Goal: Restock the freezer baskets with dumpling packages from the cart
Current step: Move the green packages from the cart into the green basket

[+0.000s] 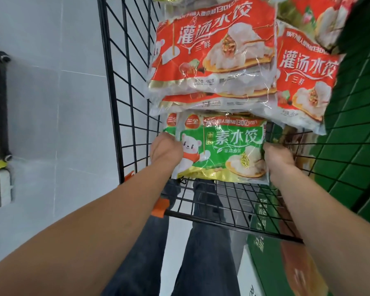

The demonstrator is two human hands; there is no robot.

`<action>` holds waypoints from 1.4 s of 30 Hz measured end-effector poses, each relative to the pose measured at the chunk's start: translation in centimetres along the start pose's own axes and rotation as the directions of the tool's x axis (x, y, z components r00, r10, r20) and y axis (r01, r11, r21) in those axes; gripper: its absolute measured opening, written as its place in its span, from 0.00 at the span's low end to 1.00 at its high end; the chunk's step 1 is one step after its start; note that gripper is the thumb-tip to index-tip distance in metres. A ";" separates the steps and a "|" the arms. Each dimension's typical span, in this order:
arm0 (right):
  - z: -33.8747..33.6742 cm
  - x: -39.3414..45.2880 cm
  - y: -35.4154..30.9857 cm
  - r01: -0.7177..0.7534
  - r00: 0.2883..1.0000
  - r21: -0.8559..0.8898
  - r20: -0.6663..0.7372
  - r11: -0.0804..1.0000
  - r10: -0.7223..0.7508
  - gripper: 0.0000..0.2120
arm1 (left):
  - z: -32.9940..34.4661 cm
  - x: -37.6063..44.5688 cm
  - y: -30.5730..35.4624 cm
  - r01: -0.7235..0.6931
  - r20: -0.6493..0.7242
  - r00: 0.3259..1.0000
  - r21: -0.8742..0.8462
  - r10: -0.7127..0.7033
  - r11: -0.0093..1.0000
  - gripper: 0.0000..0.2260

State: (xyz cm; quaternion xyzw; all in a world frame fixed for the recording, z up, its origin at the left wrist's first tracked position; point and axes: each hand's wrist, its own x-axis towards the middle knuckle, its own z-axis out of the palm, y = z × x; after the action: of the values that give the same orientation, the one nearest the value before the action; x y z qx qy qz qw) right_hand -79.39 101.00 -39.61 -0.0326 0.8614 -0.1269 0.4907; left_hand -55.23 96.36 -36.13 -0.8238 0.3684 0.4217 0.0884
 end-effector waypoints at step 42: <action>-25.2 -36.8 31.2 0.340 0.851 0.837 -0.468 0.429 0.239 0.05 | -0.6 -39.2 4.8 -0.849 0.565 0.335 -0.166 0.754 0.502 0.07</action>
State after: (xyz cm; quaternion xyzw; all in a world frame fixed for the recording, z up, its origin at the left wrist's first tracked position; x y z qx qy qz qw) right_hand -79.80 142.48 -4.39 0.2430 0.7540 -0.5854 0.1723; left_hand -72.78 113.59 -5.16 -0.3553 0.7123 0.6041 0.0398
